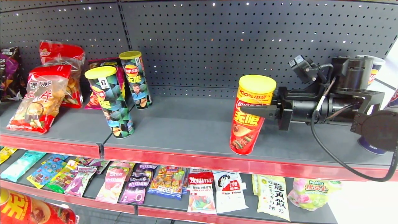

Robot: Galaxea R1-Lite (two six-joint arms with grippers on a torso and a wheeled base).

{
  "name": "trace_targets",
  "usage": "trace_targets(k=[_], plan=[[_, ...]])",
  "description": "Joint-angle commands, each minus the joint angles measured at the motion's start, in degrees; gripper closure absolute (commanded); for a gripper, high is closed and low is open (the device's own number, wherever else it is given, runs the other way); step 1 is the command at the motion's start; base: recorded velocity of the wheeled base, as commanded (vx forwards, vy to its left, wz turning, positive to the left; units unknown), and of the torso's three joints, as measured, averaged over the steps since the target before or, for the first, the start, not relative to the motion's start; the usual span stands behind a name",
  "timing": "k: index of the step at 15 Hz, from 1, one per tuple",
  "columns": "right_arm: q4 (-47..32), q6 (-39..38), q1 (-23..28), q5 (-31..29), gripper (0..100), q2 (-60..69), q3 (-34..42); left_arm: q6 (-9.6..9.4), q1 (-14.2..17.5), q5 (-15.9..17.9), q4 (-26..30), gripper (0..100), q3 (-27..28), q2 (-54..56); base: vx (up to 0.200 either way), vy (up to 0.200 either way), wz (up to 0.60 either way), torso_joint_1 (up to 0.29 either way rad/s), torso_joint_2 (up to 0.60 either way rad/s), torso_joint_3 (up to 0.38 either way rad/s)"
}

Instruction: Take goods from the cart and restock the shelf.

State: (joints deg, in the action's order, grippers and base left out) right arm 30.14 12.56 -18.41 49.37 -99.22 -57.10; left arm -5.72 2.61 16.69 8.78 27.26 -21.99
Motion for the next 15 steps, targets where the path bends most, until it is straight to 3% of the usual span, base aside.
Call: trace_targets(k=[1,4,5,10,15], plan=[[-0.3,-0.1,0.0,-0.1,100,-0.3,0.1,0.0,0.0,0.0,0.0,100,0.0,0.0,0.0,0.0,0.0,0.0,0.0,0.0],[-0.3,0.1,0.0,-0.1,100,-0.2,0.6,0.0,0.0,0.0,0.0,100,0.0,0.0,0.0,0.0,0.0,0.0,0.0,0.0],[-0.3,0.2,0.0,-0.2,0,-0.3,0.5,0.0,0.0,0.0,0.0,100,0.0,0.0,0.0,0.0,0.0,0.0,0.0,0.0],[-0.3,0.0,0.1,-1.2,0,1.1,1.3,0.0,0.0,0.0,0.0,100,0.0,0.0,0.0,0.0,0.0,0.0,0.0,0.0],[0.2,-1.4,-0.3,-13.9,0,9.9,11.4,0.0,0.0,0.0,0.0,100,0.0,0.0,0.0,0.0,0.0,0.0,0.0,0.0]])
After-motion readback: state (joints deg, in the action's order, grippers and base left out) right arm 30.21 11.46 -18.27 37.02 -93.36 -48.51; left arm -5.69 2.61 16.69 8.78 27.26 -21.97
